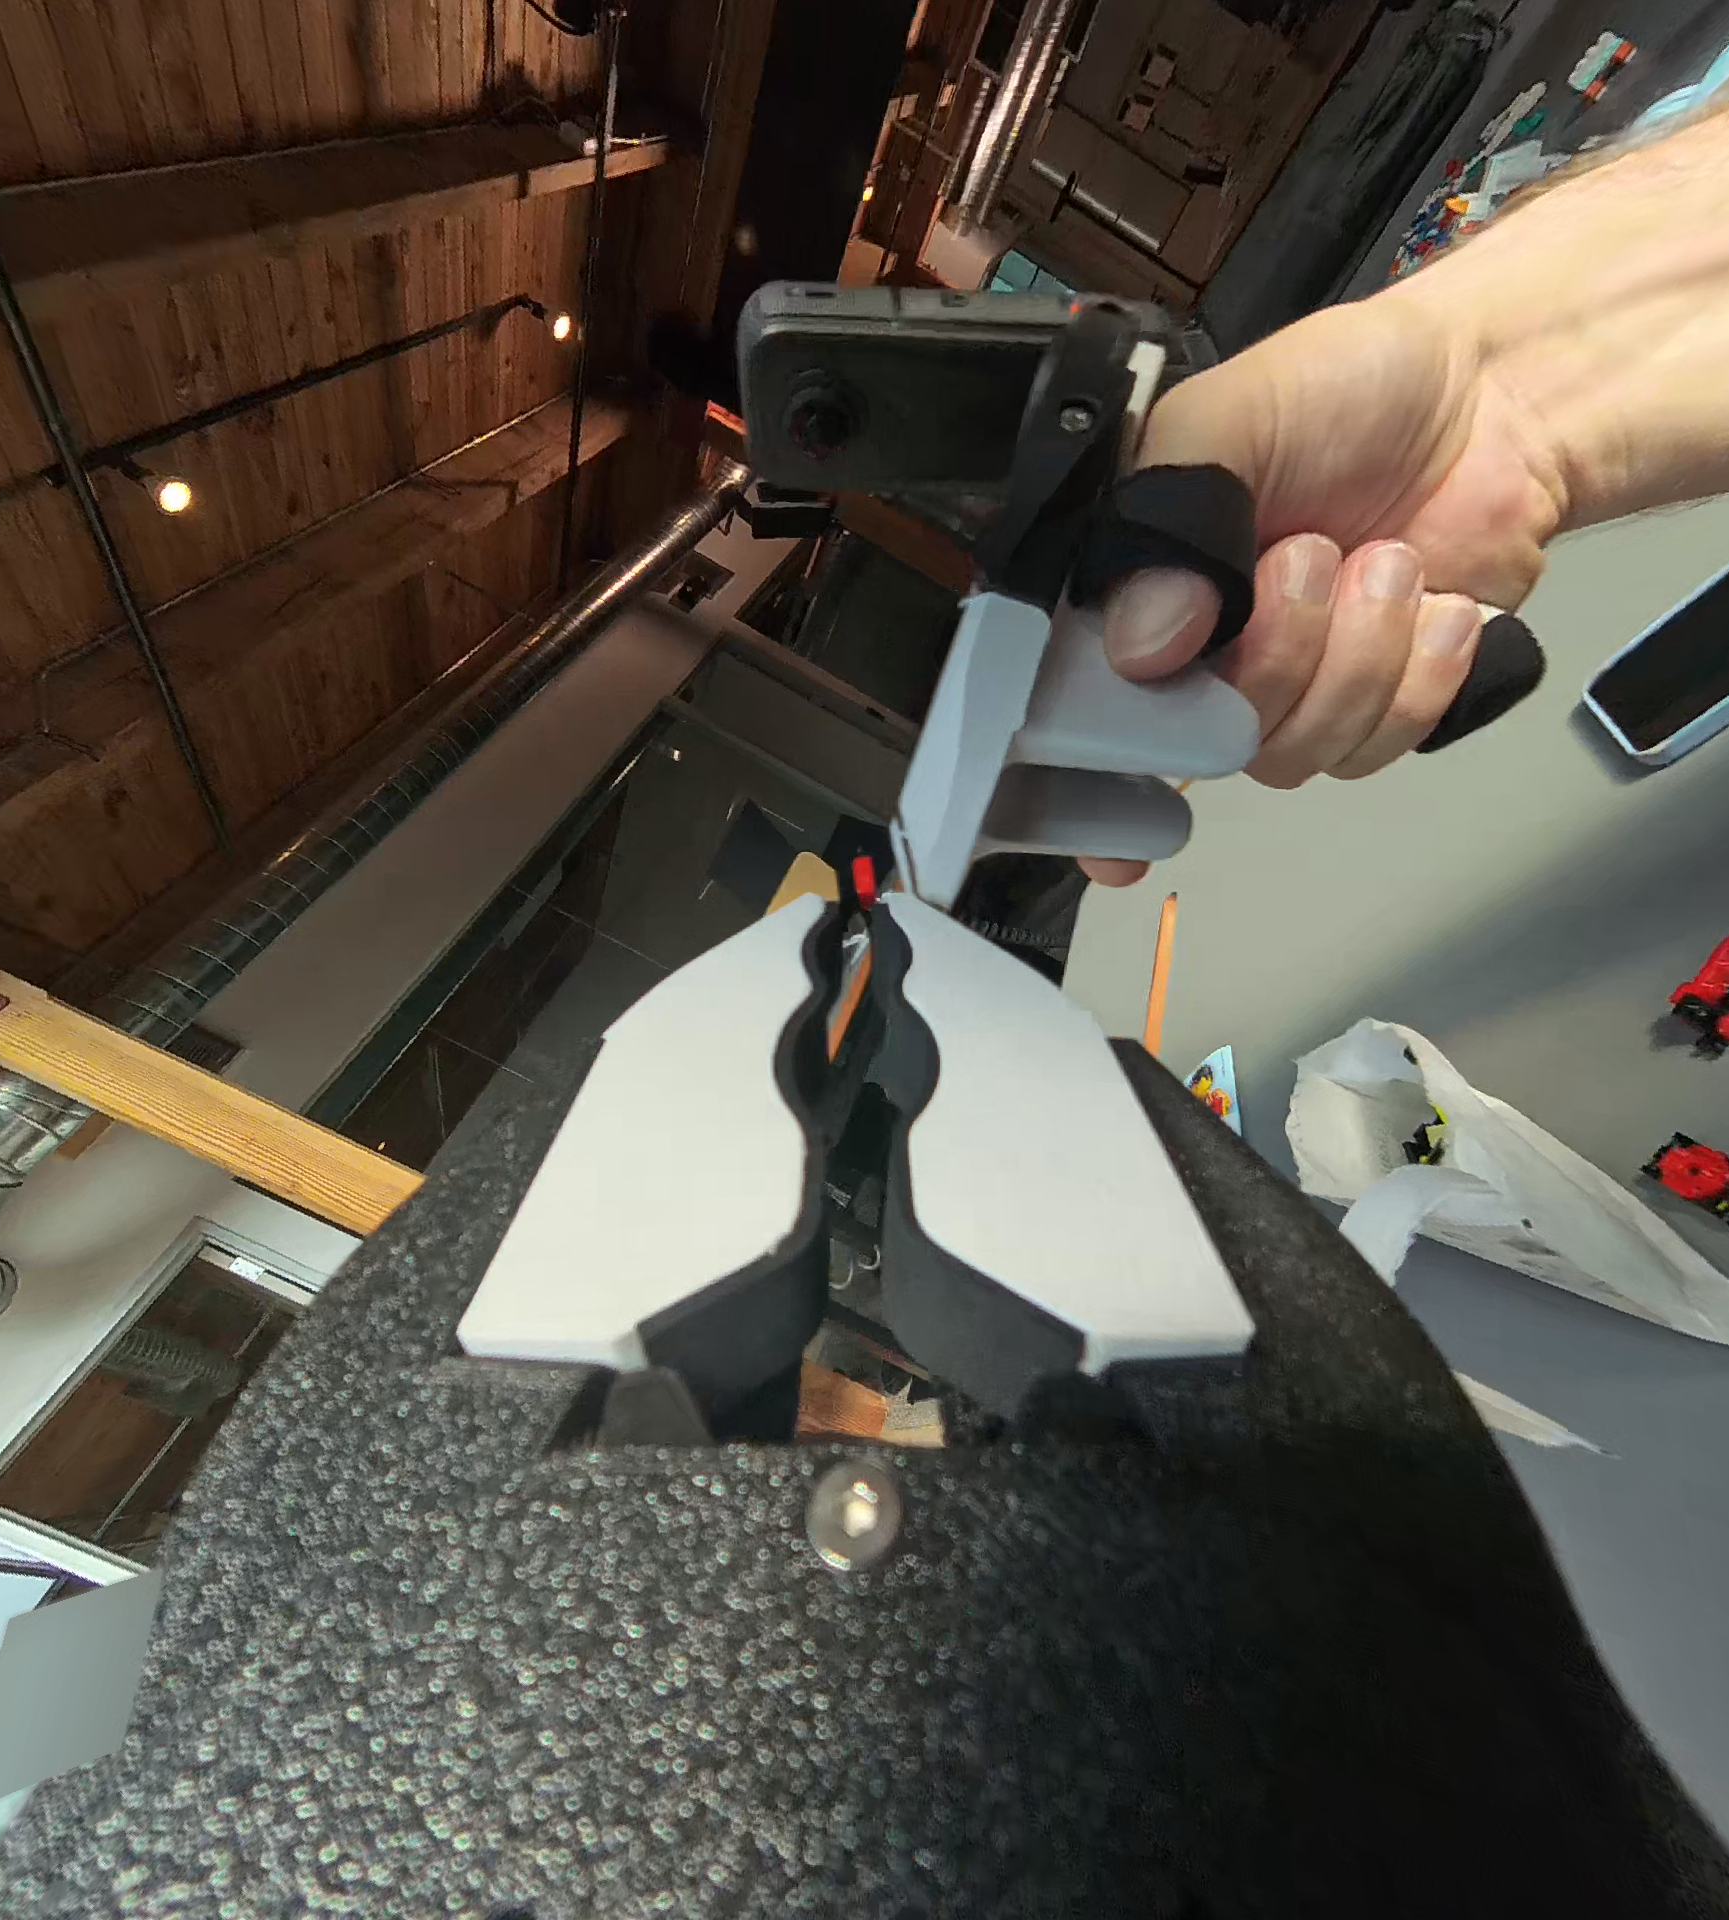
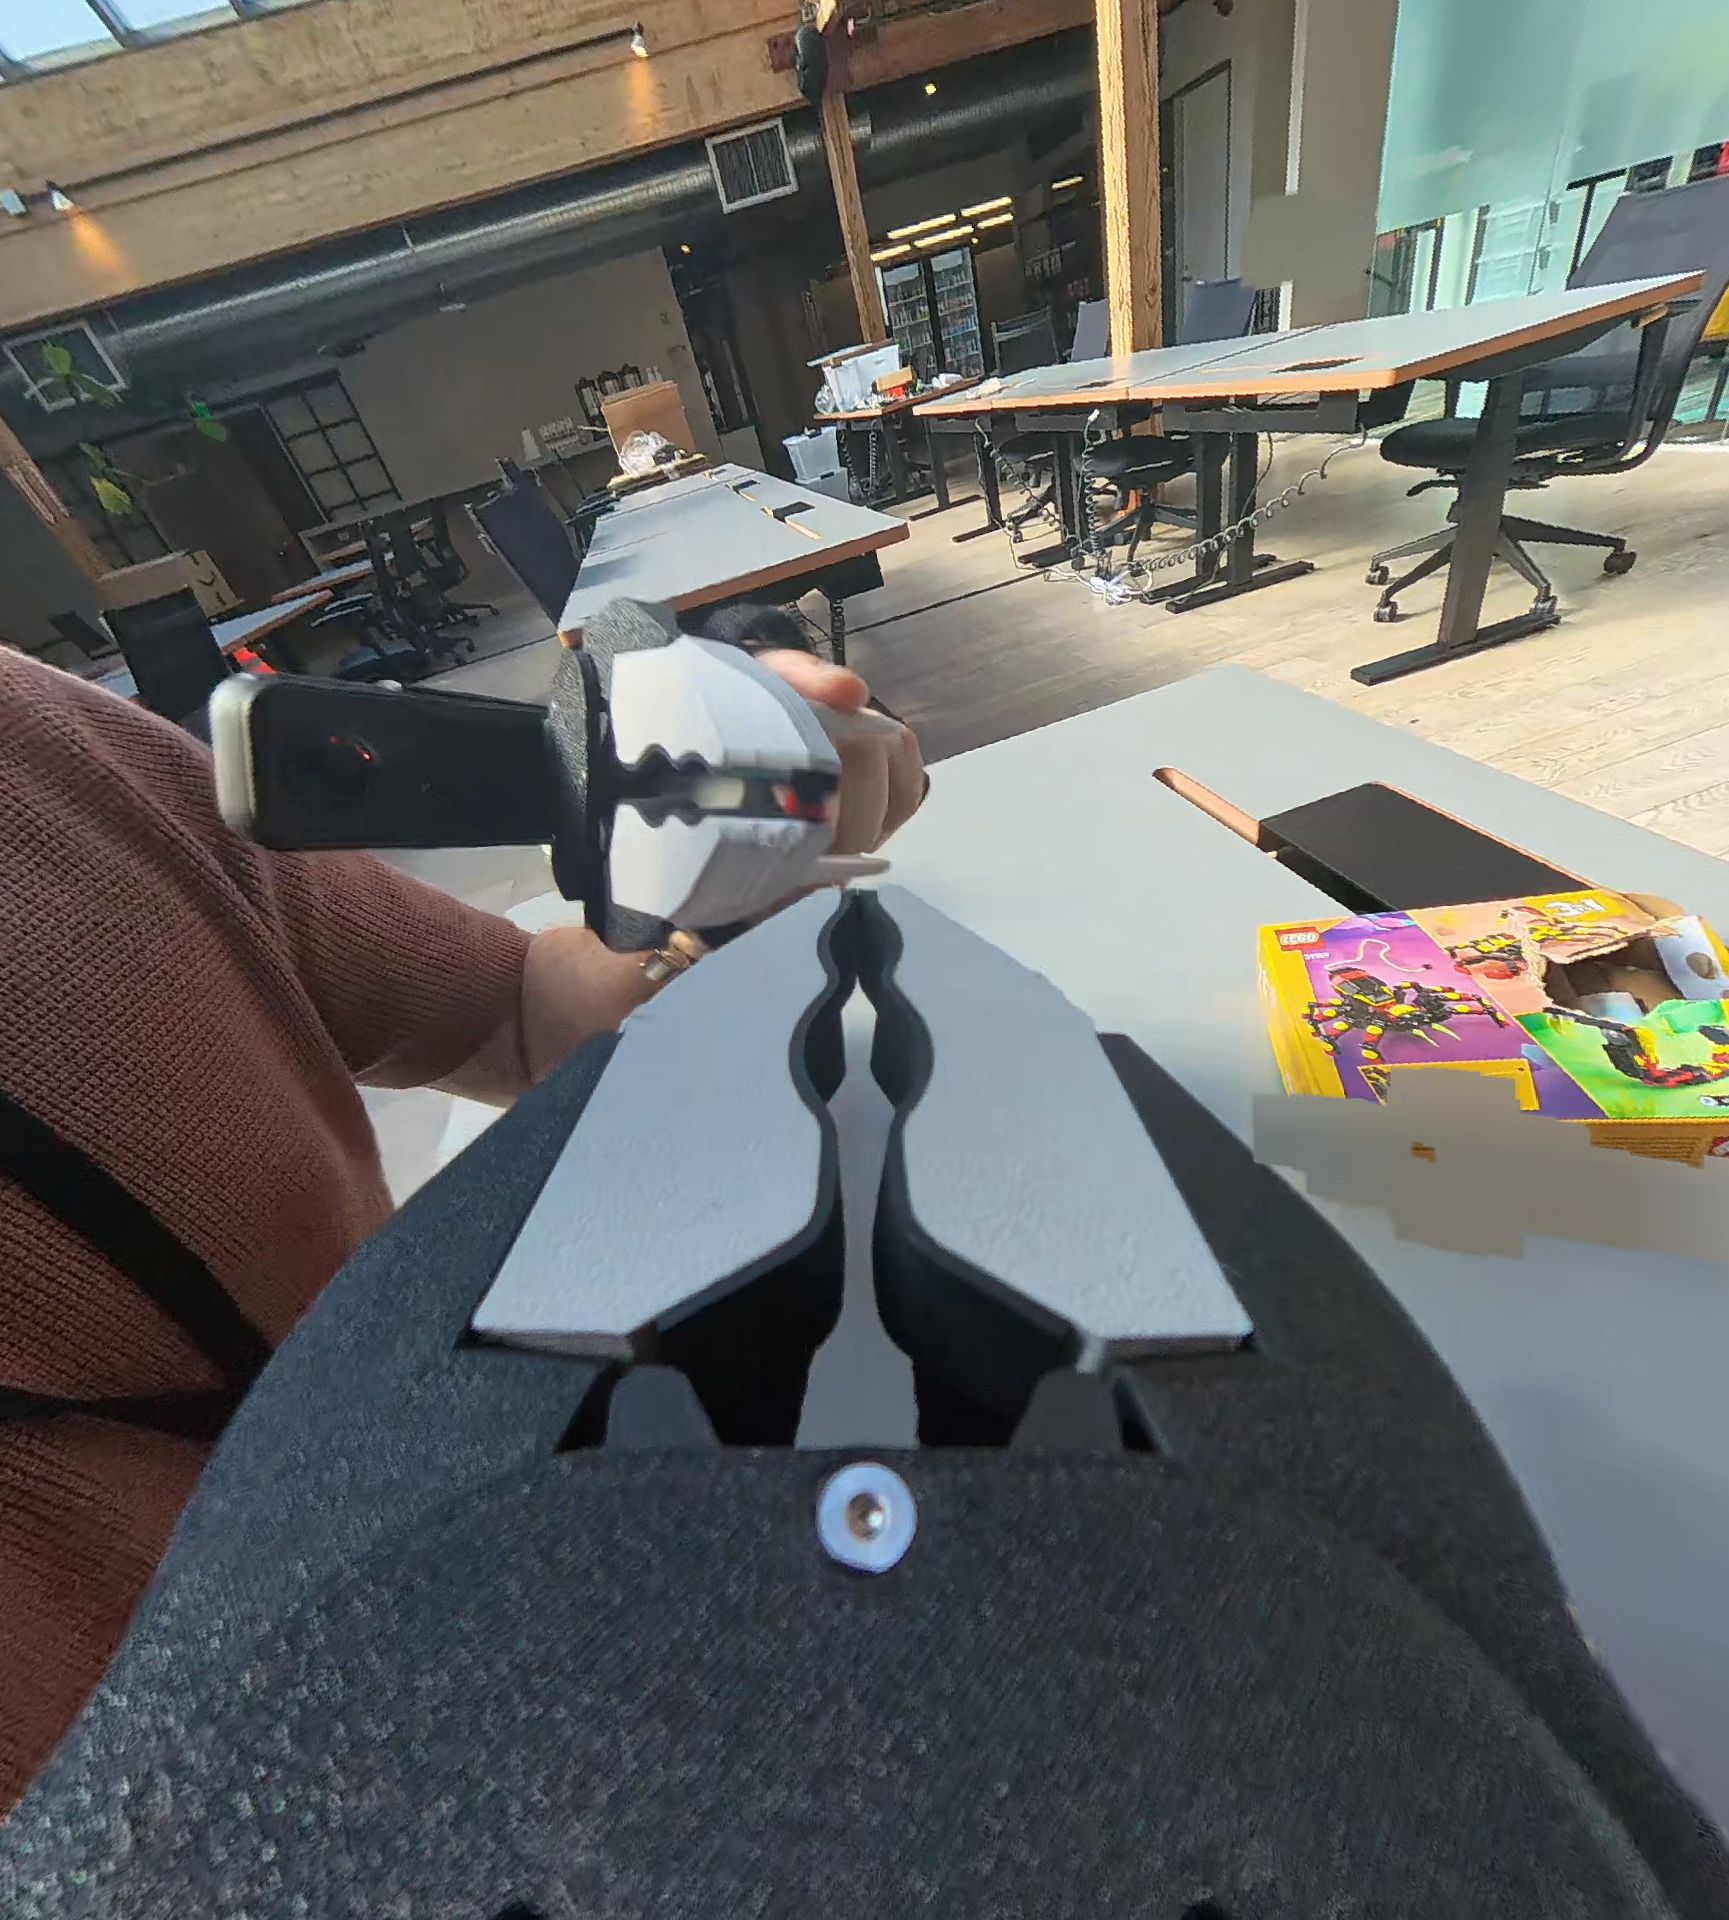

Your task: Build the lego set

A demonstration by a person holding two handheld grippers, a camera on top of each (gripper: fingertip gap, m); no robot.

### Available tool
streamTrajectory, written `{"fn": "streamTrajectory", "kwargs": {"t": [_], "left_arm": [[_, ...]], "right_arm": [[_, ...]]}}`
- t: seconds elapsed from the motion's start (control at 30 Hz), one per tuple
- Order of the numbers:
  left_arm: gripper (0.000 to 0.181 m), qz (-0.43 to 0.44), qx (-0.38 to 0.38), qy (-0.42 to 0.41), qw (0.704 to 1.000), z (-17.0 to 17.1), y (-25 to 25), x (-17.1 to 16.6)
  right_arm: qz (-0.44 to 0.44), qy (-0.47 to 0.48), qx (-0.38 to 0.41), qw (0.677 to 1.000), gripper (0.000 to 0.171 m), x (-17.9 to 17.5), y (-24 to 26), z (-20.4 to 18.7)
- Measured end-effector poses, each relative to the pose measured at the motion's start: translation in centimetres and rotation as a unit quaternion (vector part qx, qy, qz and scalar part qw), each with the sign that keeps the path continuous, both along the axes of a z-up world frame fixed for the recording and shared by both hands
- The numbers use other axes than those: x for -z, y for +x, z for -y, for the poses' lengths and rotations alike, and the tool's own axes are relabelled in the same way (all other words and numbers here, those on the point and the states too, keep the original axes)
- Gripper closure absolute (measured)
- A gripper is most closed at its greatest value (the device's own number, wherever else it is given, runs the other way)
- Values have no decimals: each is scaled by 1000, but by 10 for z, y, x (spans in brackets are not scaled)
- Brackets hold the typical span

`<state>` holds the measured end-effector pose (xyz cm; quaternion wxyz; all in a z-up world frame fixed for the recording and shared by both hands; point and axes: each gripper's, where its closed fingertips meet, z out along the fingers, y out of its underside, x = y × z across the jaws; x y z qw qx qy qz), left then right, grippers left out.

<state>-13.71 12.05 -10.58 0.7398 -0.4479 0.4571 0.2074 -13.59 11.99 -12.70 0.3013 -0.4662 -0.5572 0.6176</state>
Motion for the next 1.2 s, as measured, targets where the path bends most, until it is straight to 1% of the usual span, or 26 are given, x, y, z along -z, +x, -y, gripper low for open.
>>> {"fn": "streamTrajectory", "kwargs": {"t": [0.03,0.07,0.13,0.17,0.23,0.27,0.3,0.5,0.6,0.73,0.83,0.9,1.2], "left_arm": [[176,21,1,0,1000,2,-7,-8],[176,36,6,-6,999,4,-12,-13],[176,25,-6,-2,1000,-2,-15,-6],[176,26,-4,-8,1000,-5,-12,-1],[176,34,-4,4,999,-4,-8,-5],[176,38,-4,8,999,-4,-8,-6],[176,40,-2,8,999,-3,-7,-6],[176,27,0,13,1000,-1,-1,-5],[176,26,0,13,1000,-1,-1,-5],[176,22,-4,15,1000,-1,-1,-6],[176,18,0,11,1000,-1,2,-3],[176,13,-3,14,1000,-1,4,-2],[176,41,14,1,999,-1,3,-4]], "right_arm": [[17,18,17,1000,171,8,0,-7],[10,6,10,1000,171,6,3,-7],[-4,-4,15,1000,171,2,4,-11],[-27,-27,5,999,171,-7,5,-10],[-48,-53,-1,997,171,-16,3,-6],[-45,-54,-6,998,161,-15,0,-1],[-42,-60,-16,997,158,-13,-2,5],[-68,-97,-21,993,161,-19,-7,9],[-76,-97,-16,992,165,-21,-7,8],[-78,-101,-19,992,164,-22,-7,9],[-82,-107,-21,991,160,-24,-7,10],[-83,-100,-17,991,163,-23,-7,9],[-78,-72,-10,994,163,-22,-6,8]]}}
